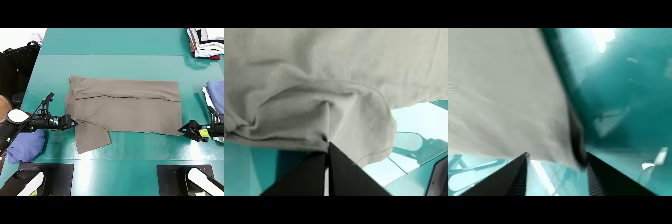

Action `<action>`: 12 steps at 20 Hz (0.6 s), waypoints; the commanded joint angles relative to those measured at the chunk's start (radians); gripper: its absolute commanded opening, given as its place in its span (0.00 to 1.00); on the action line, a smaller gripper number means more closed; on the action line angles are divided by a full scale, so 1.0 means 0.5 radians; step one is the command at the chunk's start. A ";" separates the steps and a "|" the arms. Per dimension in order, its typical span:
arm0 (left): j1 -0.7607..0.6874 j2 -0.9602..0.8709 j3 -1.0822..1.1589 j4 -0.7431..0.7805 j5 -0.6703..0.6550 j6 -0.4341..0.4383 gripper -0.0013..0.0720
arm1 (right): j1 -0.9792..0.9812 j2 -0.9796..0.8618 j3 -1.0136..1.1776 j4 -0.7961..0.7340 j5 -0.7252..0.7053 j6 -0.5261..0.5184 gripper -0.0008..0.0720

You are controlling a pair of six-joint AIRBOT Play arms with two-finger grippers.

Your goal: Fold the shirts.

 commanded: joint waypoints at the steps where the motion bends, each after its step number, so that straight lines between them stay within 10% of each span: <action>1: 0.001 0.002 0.002 0.008 -0.003 0.004 0.05 | 0.158 -0.108 -0.024 0.041 -0.121 -0.010 0.38; 5: 0.001 0.002 0.024 0.178 -0.164 -0.001 0.05 | 0.262 -0.016 -0.023 0.014 -0.131 -0.011 0.03; 12: 0.001 0.500 0.073 0.548 -0.649 -0.278 0.05 | 0.262 0.606 -0.024 -0.466 0.370 -0.007 0.03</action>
